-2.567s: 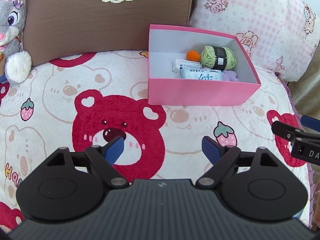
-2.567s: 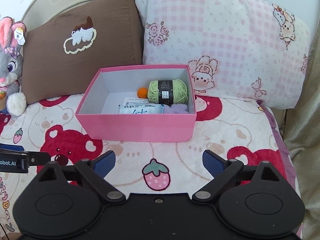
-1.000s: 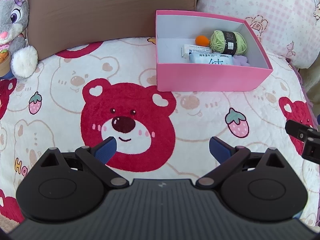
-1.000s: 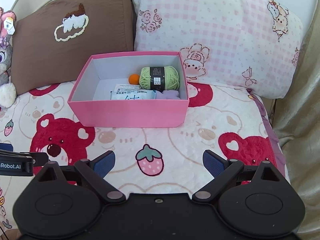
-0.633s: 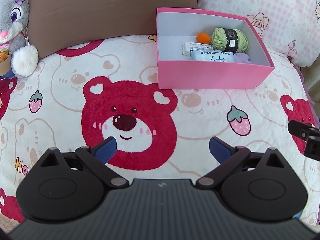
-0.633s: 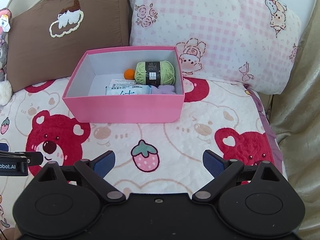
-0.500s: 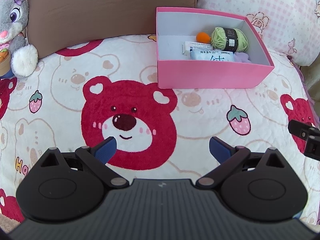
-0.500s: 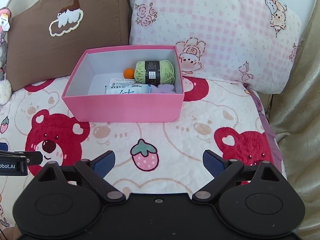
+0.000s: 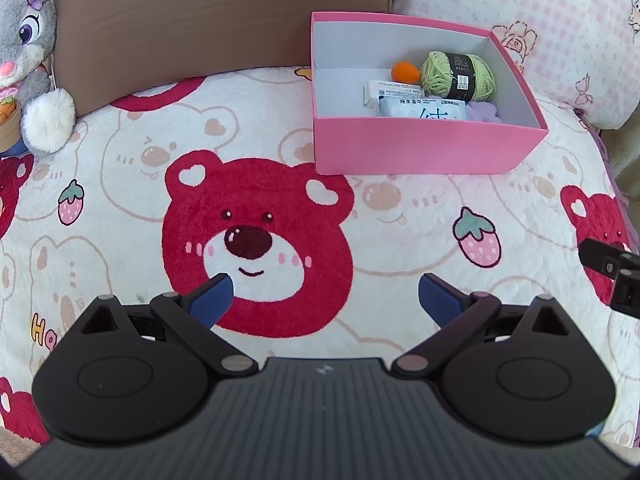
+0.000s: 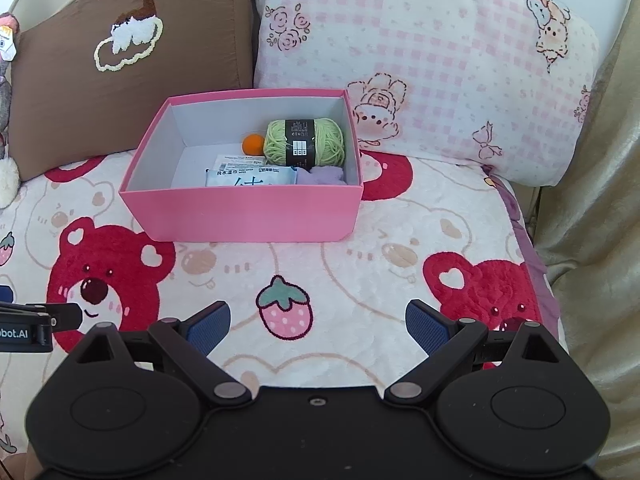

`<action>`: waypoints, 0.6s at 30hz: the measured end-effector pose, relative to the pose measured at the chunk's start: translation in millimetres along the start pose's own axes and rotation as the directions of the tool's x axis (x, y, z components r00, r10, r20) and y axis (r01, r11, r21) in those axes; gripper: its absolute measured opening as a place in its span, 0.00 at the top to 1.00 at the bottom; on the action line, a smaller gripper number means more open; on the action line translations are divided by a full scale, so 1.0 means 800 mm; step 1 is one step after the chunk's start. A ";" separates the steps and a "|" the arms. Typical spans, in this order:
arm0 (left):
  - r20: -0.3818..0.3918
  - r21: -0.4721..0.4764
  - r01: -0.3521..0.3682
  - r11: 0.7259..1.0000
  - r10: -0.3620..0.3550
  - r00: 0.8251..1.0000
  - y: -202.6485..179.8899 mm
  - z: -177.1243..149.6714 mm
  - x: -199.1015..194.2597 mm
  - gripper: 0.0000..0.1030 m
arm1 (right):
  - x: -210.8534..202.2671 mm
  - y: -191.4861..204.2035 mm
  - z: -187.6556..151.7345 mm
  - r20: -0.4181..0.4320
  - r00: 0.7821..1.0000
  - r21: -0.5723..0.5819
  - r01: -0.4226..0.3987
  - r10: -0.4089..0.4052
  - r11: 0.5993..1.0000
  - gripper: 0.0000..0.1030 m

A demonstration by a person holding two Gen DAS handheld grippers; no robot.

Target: Organize objects

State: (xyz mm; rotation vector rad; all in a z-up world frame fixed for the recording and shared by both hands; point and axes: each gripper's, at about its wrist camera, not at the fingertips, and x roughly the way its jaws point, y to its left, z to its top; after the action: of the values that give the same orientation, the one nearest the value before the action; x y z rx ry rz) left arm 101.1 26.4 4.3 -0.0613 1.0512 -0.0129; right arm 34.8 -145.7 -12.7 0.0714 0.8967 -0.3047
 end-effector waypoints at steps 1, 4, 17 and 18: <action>0.000 0.000 -0.001 1.000 0.001 1.000 0.000 0.000 0.000 0.02 | 0.000 -0.001 0.000 -0.001 1.000 0.000 0.000 0.000 1.000 0.06; 0.000 0.005 -0.008 1.000 0.008 1.000 0.000 0.000 0.001 0.02 | 0.001 -0.001 0.000 -0.007 1.000 -0.003 0.005 -0.005 1.000 0.06; -0.011 0.022 -0.009 1.000 0.009 1.000 -0.001 0.001 0.001 0.02 | -0.001 0.000 -0.002 -0.005 1.000 -0.013 0.015 -0.015 1.000 0.06; -0.011 0.024 -0.005 1.000 0.006 1.000 -0.001 0.001 0.001 0.02 | -0.001 0.000 -0.001 -0.005 1.000 -0.014 0.015 -0.015 1.000 0.06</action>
State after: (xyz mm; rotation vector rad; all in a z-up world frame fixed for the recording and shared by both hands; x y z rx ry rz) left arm 102.2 25.7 4.0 -0.0368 1.0619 -0.0208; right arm 33.6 -145.4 -12.7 0.0528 0.9045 -0.3120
